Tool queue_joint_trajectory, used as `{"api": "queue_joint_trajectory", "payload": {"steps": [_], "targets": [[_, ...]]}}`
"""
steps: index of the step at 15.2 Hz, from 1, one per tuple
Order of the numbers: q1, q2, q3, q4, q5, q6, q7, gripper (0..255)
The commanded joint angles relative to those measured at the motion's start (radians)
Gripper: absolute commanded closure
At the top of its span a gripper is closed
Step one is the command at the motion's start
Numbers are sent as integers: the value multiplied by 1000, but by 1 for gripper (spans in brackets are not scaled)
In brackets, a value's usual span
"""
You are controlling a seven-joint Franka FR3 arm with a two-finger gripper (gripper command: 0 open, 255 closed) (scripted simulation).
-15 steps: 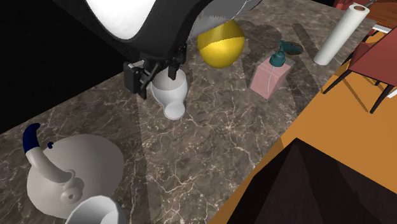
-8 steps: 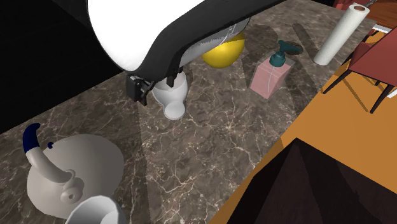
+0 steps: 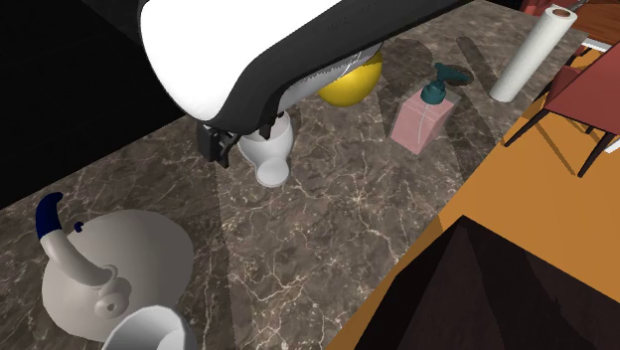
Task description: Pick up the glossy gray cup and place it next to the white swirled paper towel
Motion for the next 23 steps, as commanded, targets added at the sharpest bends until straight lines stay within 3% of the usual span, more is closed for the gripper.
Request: {"api": "queue_joint_trajectory", "payload": {"steps": [1,10,23], "targets": [[0,0,0,0,0,0,0,255],[0,0,0,0,0,0,0,255],[-1,-77,-4,83,-15,-159,21,255]]}}
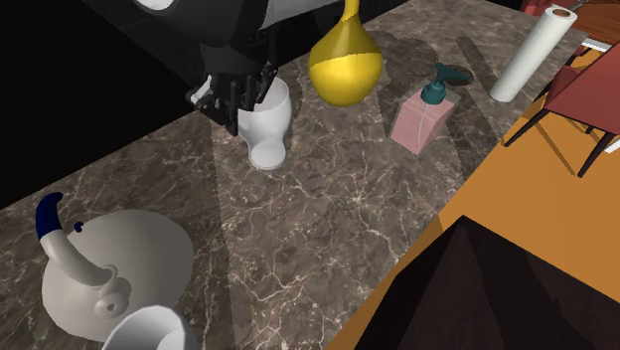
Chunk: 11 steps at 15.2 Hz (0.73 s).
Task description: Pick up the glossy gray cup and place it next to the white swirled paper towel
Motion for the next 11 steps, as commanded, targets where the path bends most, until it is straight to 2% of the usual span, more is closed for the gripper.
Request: {"api": "queue_joint_trajectory", "payload": {"steps": [1,11], "targets": [[1,-9,0,19,-3,-27,7,255],[0,-44,-1,111,-12,-154,21,255]]}}
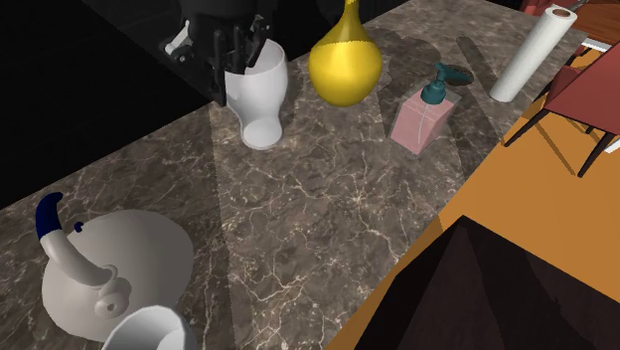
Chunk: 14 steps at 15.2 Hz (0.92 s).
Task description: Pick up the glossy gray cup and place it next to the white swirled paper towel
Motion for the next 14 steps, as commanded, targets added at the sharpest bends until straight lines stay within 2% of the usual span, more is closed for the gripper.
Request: {"api": "queue_joint_trajectory", "payload": {"steps": [1,14], "targets": [[-1,-4,-1,20,-1,-24,1,255],[-2,-16,-2,180,-9,-195,18,255]]}}
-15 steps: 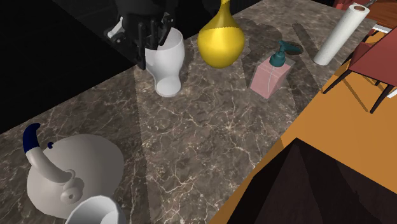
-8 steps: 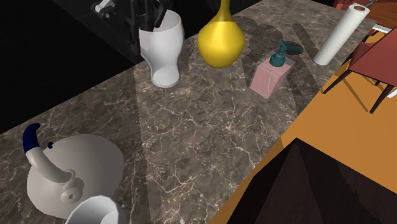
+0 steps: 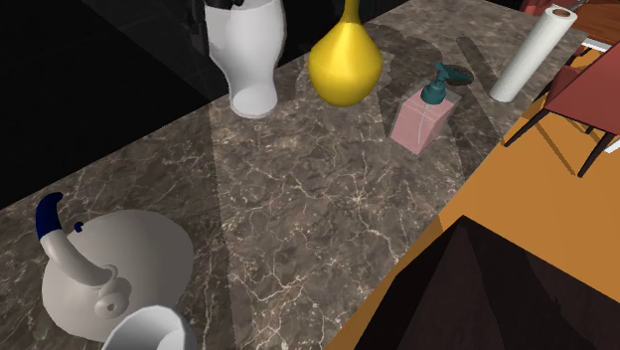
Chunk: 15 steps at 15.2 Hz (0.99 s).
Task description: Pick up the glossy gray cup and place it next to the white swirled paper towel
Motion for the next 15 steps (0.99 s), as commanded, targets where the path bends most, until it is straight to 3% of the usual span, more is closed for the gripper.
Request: {"api": "queue_joint_trajectory", "payload": {"steps": [1,15], "targets": [[-1,1,-1,31,-1,-29,2,255],[-2,38,-2,269,-7,-229,19,255]]}}
